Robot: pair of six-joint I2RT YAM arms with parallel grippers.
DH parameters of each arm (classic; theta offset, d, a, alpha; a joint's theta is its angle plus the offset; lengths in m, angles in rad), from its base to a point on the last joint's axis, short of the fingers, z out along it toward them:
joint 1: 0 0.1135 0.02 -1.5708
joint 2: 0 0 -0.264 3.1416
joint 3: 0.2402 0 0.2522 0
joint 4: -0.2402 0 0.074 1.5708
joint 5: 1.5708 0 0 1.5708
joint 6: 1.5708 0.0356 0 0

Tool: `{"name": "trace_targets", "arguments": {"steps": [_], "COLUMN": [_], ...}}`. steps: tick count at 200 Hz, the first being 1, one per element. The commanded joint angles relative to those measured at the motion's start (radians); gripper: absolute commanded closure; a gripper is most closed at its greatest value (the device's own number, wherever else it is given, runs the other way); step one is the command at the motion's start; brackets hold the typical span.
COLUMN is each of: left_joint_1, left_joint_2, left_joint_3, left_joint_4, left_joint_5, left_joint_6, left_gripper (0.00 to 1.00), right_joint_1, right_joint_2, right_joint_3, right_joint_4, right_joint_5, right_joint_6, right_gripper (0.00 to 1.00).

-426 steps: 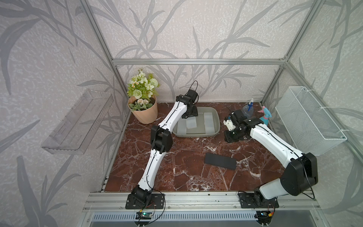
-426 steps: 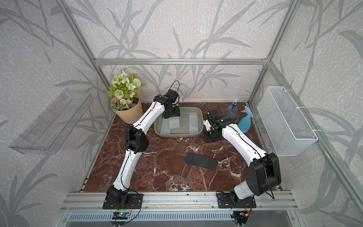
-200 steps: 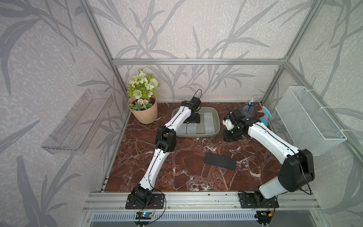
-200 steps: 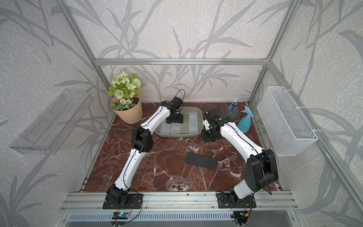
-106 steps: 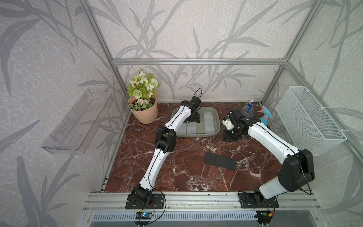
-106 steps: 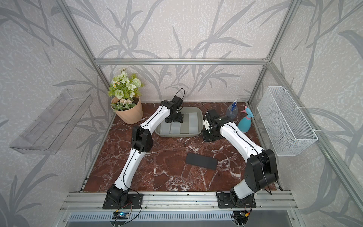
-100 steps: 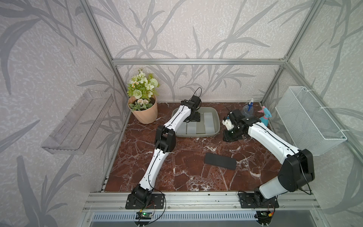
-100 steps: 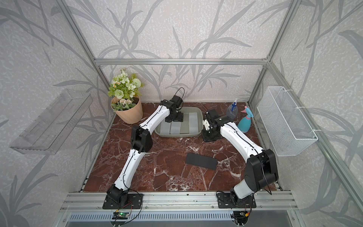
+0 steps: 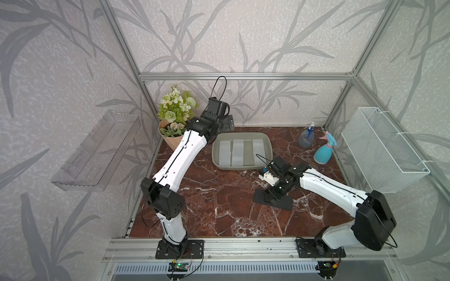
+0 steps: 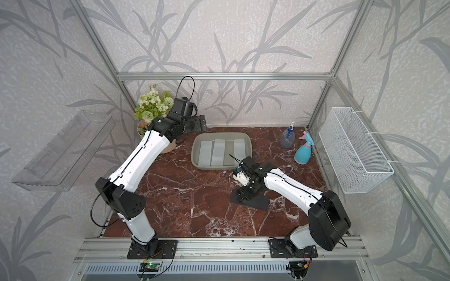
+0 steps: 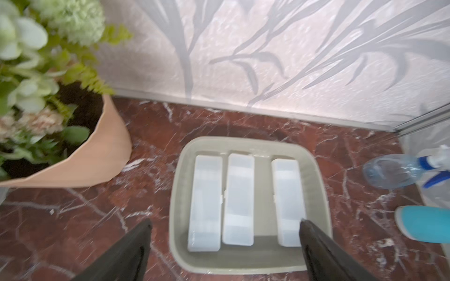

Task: Put the pencil case into the storage box
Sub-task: Pick up the pencil case from the center of the board.

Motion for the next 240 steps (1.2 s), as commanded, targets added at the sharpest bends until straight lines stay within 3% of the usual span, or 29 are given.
{"name": "trace_targets", "arguments": {"steps": [1,27,68,117,216,240], "left_joint_1": [0.047,0.094,0.117,0.129,0.135,0.135], "left_joint_2": [-0.025,-0.101,-0.161,-0.200,-0.190,-0.181], "left_joint_3": [-0.174,-0.281,-0.370,-0.414,-0.417,-0.409], "left_joint_4": [-0.046,-0.040,-0.033,-0.032,-0.026,-0.026], "left_joint_5": [-0.022,-0.004,0.009,0.002,0.009,0.011], "left_joint_6": [0.010,0.016,0.020,0.024,0.020,0.020], "left_gripper": [0.04,0.04,0.04,0.04,0.04,0.04], "right_joint_1": [0.022,0.032,0.034,0.032,0.029,0.029], "right_joint_2": [0.008,0.040,0.121,0.139,0.138,0.164], "right_joint_3": [-0.004,0.023,0.015,-0.023,-0.147,-0.142], "right_joint_4": [0.018,0.014,-0.013,0.070,0.197,0.197], "right_joint_5": [0.013,0.044,0.079,0.143,0.186,0.183], "right_joint_6": [-0.063,-0.125,-0.312,-0.400,-0.347,-0.326], "right_gripper": [0.08,0.00,0.01,0.01,0.00,0.07]}}
